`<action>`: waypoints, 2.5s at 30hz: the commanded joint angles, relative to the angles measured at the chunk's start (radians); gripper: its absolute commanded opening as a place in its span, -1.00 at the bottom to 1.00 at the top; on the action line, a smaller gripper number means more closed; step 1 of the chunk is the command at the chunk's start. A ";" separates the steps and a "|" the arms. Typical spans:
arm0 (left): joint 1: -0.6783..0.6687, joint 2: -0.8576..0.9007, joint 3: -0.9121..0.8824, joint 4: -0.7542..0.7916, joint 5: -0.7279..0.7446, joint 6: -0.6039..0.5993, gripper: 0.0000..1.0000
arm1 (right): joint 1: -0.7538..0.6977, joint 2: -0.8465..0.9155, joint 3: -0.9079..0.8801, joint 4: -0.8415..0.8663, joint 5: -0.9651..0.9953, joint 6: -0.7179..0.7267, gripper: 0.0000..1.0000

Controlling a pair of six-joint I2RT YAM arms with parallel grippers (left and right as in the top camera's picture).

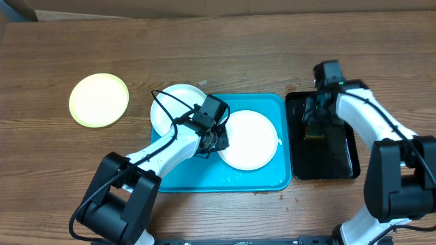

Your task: Clean dirty plates on tray and stack at the side

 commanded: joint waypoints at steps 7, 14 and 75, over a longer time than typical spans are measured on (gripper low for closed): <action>0.000 0.011 0.010 0.000 0.005 0.001 -0.84 | -0.119 0.000 0.109 -0.050 -0.172 0.025 1.00; -0.001 -0.014 0.064 -0.035 0.060 0.055 -0.92 | -0.126 0.000 0.109 -0.060 -0.187 0.024 1.00; -0.318 0.127 0.613 0.045 -0.356 0.307 -0.92 | -0.679 0.000 0.119 0.105 -0.299 0.077 1.00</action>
